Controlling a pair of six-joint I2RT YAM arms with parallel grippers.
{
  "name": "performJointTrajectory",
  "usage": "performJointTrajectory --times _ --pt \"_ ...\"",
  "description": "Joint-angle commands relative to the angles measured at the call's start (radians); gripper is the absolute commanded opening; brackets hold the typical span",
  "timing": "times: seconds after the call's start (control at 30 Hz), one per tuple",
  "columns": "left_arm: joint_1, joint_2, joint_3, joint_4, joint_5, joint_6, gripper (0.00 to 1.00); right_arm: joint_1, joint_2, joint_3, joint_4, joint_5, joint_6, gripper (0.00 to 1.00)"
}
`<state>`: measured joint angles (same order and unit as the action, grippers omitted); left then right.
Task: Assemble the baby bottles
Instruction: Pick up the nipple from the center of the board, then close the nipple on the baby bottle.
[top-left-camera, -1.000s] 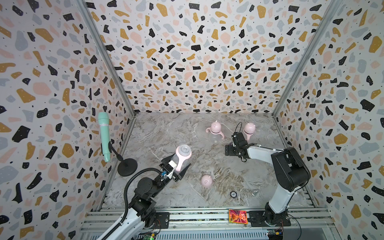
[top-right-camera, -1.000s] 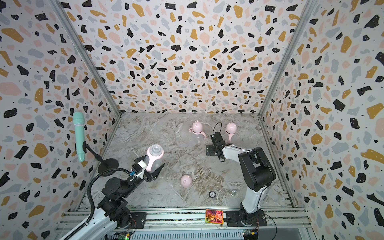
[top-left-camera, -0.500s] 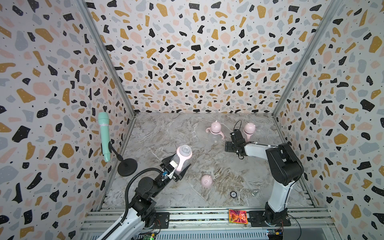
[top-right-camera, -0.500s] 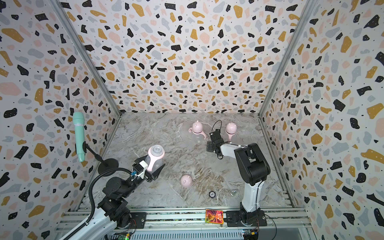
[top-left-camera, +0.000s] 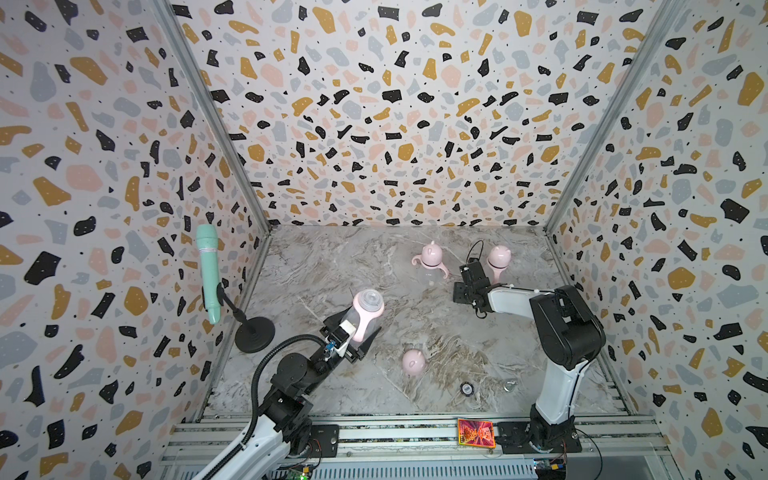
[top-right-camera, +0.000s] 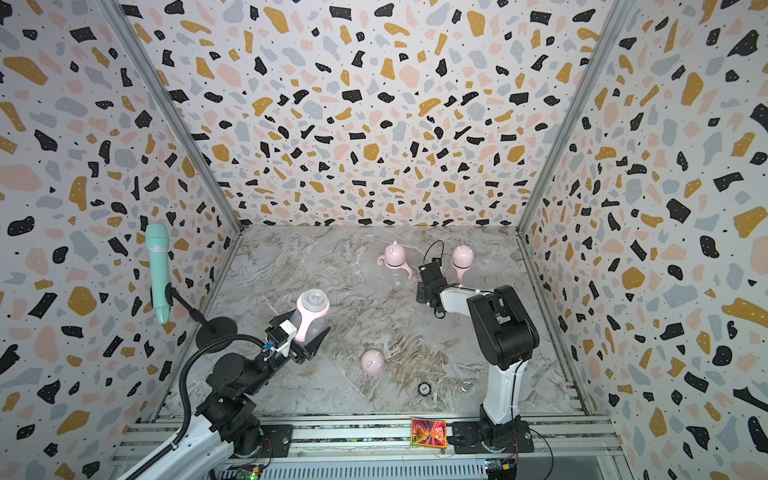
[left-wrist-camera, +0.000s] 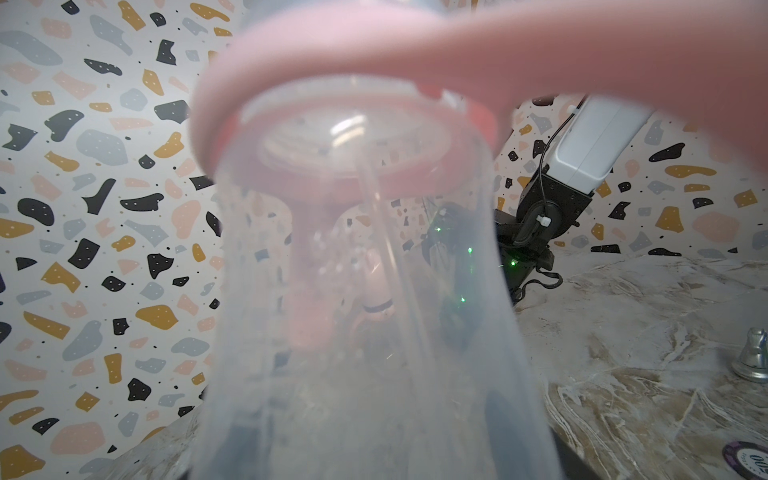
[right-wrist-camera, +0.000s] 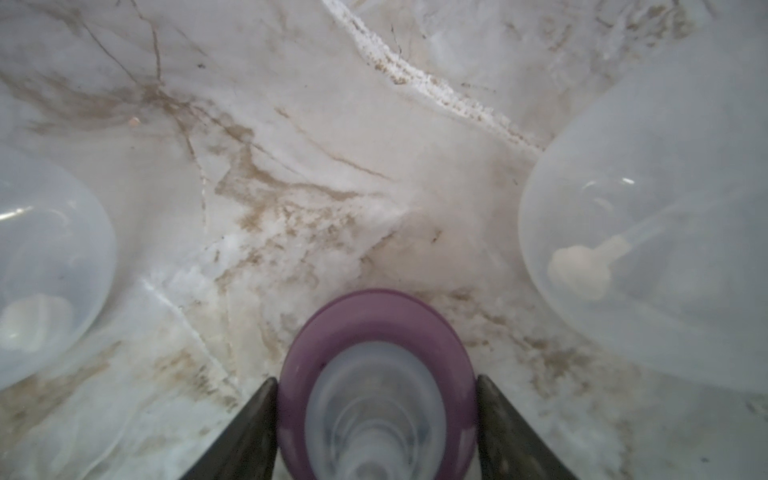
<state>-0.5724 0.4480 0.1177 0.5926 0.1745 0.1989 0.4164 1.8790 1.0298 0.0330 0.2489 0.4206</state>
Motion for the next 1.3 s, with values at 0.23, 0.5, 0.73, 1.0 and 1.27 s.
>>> performJointTrajectory --times 0.23,0.5,0.73,1.0,1.27 --pt "-0.001 0.019 0.042 0.041 0.039 0.022 0.36 0.085 -0.357 -0.057 -0.252 -0.129 -0.084 0.33" --pt "-0.001 0.118 0.095 0.038 0.254 0.028 0.36 0.087 -0.664 0.015 -0.389 -0.624 -0.221 0.21" --pt "-0.001 0.216 0.164 -0.01 0.423 0.031 0.35 0.148 -0.762 0.198 -0.385 -1.037 -0.375 0.13" --pt "-0.001 0.259 0.235 -0.089 0.542 0.049 0.34 0.283 -0.745 0.275 -0.424 -1.039 -0.488 0.07" --pt "-0.001 0.282 0.273 -0.151 0.575 0.08 0.29 0.384 -0.733 0.278 -0.498 -0.959 -0.565 0.0"
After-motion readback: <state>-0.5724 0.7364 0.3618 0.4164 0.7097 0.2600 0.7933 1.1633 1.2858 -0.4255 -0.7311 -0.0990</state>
